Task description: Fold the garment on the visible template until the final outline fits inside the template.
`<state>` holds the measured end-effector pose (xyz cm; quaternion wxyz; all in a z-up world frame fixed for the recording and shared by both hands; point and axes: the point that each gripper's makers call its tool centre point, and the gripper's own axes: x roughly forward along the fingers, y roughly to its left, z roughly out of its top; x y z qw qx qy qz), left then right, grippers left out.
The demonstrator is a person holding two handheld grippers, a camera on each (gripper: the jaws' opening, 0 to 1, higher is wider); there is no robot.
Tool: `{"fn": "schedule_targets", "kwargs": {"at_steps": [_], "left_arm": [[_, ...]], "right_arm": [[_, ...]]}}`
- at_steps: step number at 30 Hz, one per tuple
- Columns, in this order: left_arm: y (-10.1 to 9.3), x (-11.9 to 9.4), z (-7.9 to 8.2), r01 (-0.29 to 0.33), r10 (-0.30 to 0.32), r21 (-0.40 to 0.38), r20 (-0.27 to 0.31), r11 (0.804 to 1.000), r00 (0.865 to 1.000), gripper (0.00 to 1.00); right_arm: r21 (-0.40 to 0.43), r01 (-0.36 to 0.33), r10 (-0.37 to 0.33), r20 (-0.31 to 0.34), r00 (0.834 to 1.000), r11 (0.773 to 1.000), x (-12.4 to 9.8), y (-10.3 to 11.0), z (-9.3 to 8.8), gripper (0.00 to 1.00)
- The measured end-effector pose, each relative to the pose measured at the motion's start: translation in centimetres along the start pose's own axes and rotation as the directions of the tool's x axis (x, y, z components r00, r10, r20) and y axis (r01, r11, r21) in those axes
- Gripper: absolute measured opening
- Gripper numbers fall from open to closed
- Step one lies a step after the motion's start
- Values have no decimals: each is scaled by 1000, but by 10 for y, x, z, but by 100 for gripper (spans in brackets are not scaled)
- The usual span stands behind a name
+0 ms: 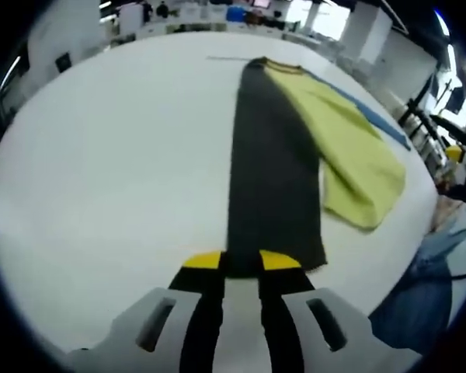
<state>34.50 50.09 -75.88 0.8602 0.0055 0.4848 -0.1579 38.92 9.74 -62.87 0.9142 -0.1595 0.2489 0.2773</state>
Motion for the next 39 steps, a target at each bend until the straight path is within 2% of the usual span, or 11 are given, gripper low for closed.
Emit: {"fn": "schedule_targets", "kwargs": {"at_steps": [16, 19, 39], "left_arm": [[3, -1, -1, 22, -22, 0, -23, 1000, 999, 0], [9, -1, 4, -6, 6, 21, -3, 1000, 1000, 0], [31, -14, 34, -50, 49, 3, 79, 999, 996, 0]], "right_arm": [[5, 8, -8, -3, 1000, 1000, -2, 2, -1, 100], [6, 11, -11, -1, 1000, 1000, -1, 2, 2, 100], [-5, 18, -18, -8, 1000, 1000, -2, 1, 8, 100]]}}
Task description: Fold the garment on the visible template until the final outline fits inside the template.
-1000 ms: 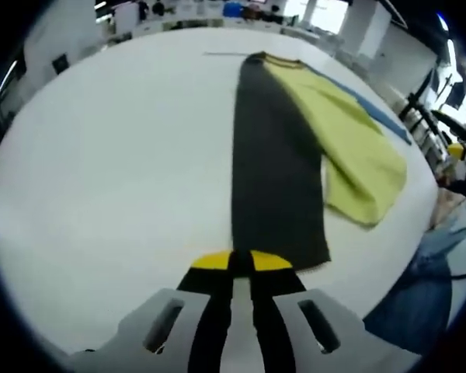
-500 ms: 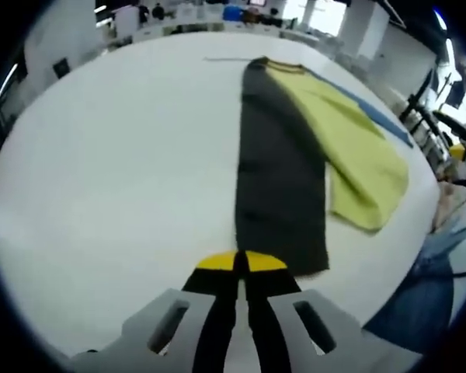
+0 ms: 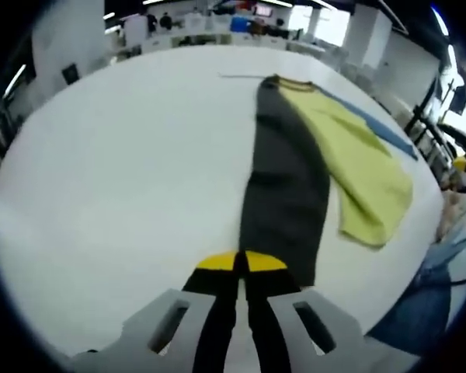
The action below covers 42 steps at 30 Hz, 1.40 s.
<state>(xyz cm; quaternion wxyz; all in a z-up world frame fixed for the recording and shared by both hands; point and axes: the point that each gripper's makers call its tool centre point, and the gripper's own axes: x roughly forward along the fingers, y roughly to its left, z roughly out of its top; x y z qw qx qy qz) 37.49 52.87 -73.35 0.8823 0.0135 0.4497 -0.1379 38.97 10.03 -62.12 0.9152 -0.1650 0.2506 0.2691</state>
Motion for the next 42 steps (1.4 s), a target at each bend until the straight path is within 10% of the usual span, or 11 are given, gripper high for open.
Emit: {"fn": "schedule_targets", "kwargs": {"at_steps": [42], "left_arm": [[69, -40, 64, -128, 114, 116, 114, 985, 987, 0]], "right_arm": [[-6, 30, -30, 8, 1000, 1000, -29, 11, -3, 100]]}}
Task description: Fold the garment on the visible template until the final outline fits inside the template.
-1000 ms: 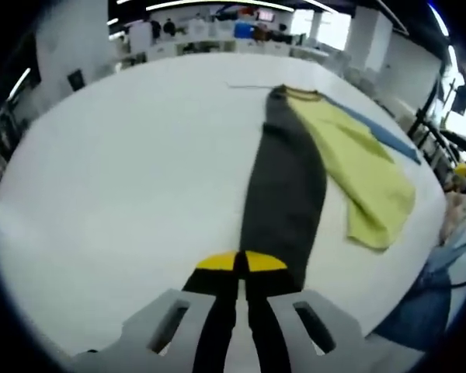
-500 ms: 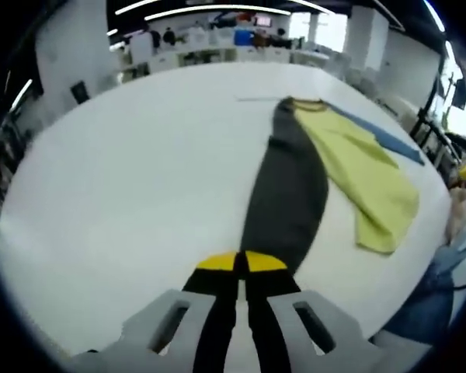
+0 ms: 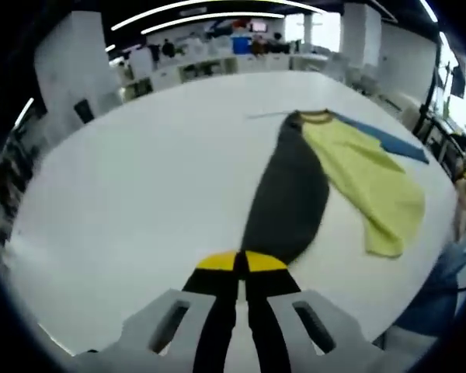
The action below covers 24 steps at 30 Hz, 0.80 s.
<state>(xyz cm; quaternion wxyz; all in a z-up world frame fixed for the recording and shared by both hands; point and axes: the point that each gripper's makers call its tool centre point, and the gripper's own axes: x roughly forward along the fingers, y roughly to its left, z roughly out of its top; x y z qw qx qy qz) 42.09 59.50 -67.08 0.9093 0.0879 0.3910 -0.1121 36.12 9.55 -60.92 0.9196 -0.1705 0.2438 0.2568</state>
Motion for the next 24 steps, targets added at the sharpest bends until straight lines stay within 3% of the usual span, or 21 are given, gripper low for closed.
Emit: {"fn": "schedule_targets", "kwargs": {"at_steps": [12, 24], "left_arm": [[22, 3, 10, -11, 12, 38, -13, 999, 1000, 0], [46, 13, 9, -24, 25, 31, -36, 999, 999, 0]], "right_arm": [[-4, 18, -18, -1, 1000, 1000, -5, -2, 3, 100], [-6, 41, -41, -10, 999, 999, -7, -6, 7, 100]]}}
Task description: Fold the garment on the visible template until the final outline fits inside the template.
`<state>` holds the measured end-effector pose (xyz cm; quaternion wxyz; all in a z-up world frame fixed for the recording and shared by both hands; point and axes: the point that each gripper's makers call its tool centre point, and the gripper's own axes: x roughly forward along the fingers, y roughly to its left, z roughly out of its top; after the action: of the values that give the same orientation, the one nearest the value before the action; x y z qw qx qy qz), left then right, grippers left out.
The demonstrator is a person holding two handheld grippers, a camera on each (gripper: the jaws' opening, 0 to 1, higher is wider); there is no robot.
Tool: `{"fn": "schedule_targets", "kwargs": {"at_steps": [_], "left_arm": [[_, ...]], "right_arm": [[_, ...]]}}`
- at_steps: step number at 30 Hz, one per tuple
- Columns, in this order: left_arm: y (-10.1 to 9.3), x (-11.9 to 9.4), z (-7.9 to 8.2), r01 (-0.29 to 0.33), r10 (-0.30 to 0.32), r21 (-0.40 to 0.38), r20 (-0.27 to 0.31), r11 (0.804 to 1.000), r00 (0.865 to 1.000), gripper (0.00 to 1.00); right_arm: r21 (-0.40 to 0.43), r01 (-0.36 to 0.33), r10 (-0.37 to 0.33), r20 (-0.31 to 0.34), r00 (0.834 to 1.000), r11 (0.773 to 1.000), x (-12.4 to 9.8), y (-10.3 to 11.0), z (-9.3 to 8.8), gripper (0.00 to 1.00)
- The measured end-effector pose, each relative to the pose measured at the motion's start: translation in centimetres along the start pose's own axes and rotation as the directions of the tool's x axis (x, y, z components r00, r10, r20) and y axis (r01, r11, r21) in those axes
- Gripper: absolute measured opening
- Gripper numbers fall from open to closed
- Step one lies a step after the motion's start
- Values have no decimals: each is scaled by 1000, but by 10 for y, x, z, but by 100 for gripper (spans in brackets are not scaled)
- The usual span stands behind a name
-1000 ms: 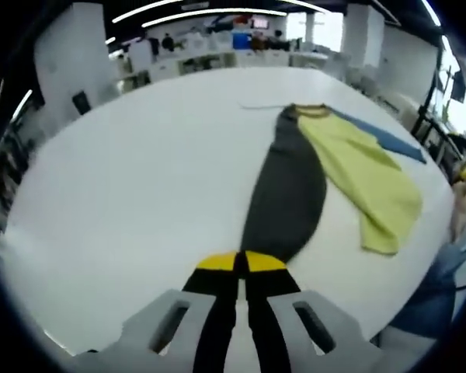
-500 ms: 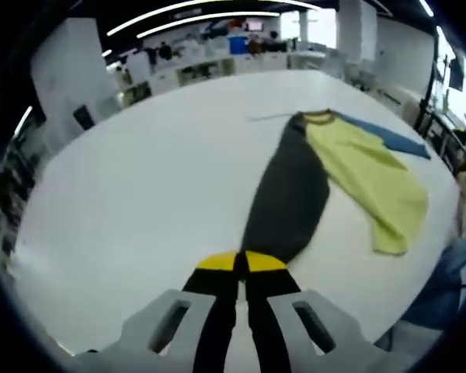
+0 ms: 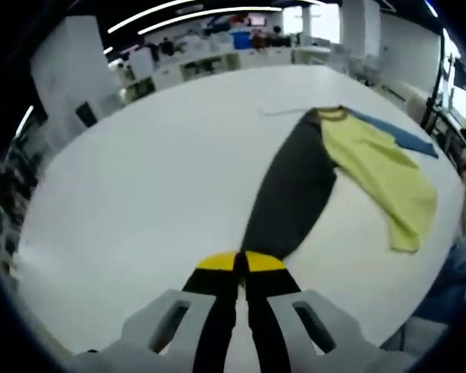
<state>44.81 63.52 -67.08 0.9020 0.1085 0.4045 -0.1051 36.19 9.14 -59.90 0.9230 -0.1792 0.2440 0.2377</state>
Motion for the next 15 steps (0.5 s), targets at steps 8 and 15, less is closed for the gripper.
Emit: {"fn": "schedule_targets", "kwargs": {"at_steps": [8, 15], "left_arm": [[16, 10, -1, -8, 8, -10, -7, 1000, 1000, 0], [30, 18, -10, -22, 22, -26, -25, 999, 999, 0]], "right_arm": [[2, 15, -15, -3, 1000, 1000, 1, -3, 3, 100], [8, 29, -29, -8, 1000, 1000, 1, -6, 3, 100]]}}
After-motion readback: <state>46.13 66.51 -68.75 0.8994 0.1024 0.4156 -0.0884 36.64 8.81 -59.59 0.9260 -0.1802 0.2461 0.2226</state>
